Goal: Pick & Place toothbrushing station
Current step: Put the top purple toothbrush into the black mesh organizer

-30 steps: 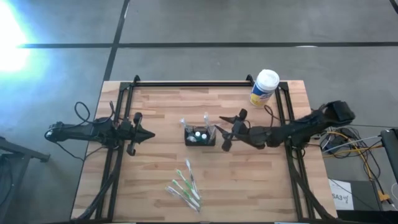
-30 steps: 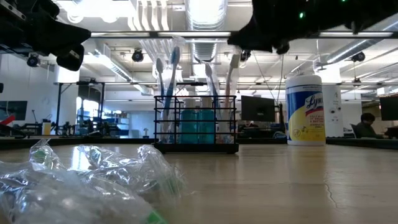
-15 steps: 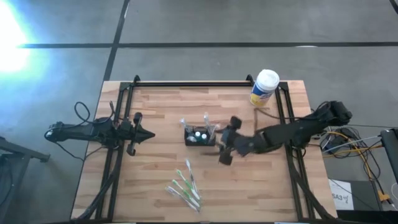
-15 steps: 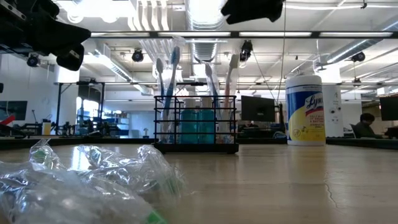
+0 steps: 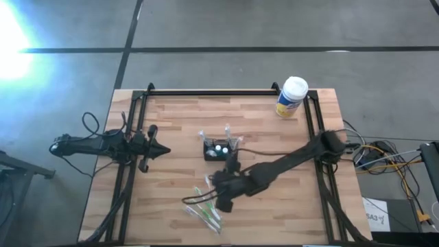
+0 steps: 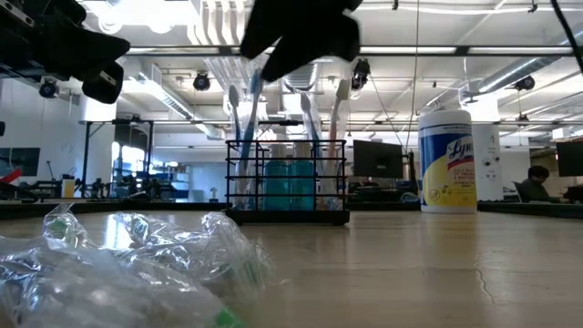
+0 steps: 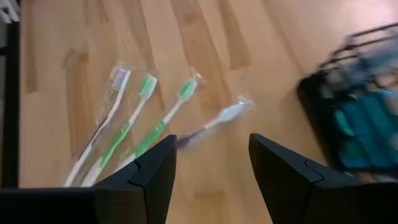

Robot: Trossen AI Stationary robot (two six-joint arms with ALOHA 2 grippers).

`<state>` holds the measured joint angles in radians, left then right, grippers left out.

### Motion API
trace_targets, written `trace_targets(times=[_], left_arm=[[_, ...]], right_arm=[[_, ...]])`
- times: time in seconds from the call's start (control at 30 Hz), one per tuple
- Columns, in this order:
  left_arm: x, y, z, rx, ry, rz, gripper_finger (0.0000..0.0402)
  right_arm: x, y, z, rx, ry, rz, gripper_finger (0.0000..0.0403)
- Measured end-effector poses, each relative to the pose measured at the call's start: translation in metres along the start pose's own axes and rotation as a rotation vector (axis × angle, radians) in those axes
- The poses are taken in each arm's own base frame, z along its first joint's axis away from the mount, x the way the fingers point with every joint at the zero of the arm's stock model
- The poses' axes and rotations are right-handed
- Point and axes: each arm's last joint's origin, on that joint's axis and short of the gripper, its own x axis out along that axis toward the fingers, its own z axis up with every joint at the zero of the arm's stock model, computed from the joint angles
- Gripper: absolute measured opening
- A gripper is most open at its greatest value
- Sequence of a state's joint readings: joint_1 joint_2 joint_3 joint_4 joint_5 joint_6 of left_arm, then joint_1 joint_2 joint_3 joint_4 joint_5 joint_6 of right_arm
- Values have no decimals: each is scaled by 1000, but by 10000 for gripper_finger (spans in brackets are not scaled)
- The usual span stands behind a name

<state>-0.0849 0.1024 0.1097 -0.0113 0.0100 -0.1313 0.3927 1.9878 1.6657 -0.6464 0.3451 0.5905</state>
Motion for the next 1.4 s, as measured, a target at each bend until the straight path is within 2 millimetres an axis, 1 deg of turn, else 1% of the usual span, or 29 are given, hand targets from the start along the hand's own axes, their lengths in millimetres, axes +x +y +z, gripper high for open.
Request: trace_targets(times=[0.13,0.23,0.33,0.43,0.57,0.63,0.9,1.07,1.27,1.4], left_arm=[[0,1,0,3,-4,32,10],[0,1,0,7,-4,37,10],[0,1,0,11,-4,37,10],[0,1,0,11,-3,38,10],[0,1,-1,7,6,36,10],[0,1,-1,0,11,35,10],[0,1,-3,-47,27,30,10],[0,1,-3,-52,27,25,10],[0,0,-3,-59,36,-5,10],[0,0,-3,-59,36,-5,10]], right_arm=[[34,6,7,36,53,-45,199],[58,2,10,94,123,-109,199],[81,-4,9,115,202,-175,199],[98,-5,6,134,271,-176,199],[113,-4,4,157,312,-122,199],[117,-4,3,162,315,-123,199],[118,0,9,201,273,-97,199],[121,-2,3,251,286,-125,199],[121,-2,2,307,299,-126,199],[123,-4,-3,335,323,-144,199]])
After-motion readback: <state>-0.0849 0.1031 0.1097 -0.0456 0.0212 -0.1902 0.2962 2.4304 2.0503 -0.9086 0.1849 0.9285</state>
